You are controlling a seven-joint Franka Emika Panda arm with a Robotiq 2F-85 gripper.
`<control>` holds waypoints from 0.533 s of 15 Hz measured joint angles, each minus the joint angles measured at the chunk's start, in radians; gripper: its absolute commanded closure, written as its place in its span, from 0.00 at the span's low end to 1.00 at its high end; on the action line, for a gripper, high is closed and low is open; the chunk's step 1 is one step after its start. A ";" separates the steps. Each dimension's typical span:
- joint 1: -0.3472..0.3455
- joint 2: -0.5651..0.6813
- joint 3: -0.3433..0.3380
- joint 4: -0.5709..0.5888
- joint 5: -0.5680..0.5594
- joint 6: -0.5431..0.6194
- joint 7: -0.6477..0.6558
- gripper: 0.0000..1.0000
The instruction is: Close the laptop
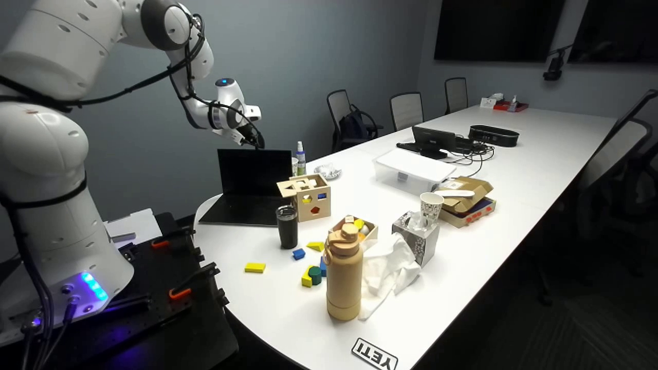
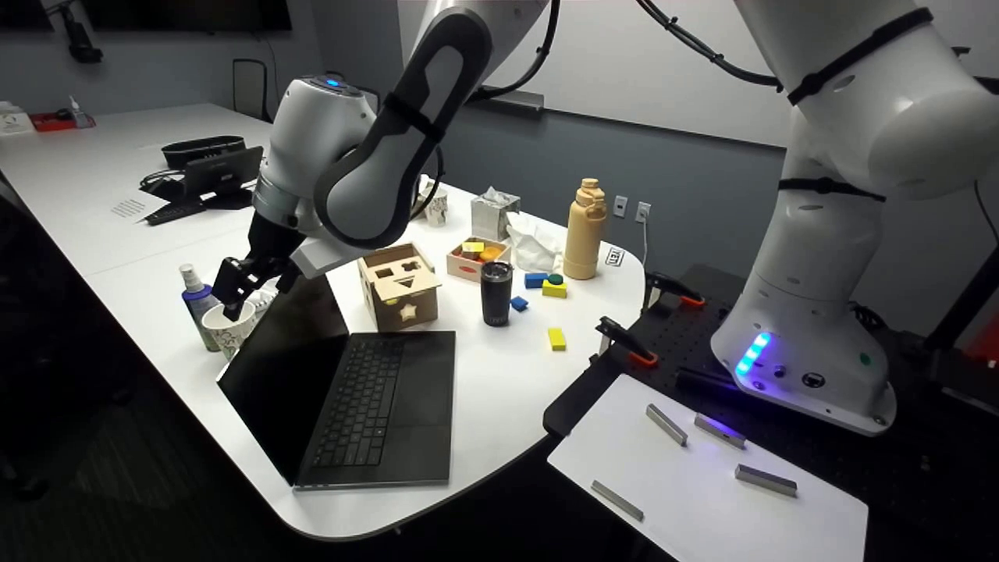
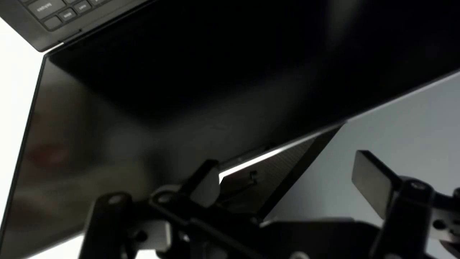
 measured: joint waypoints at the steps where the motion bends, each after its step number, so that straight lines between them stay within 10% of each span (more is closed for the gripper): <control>1: 0.009 0.010 -0.006 0.011 0.026 -0.010 -0.028 0.00; 8: 0.075 0.015 -0.071 0.075 0.066 -0.184 -0.075 0.00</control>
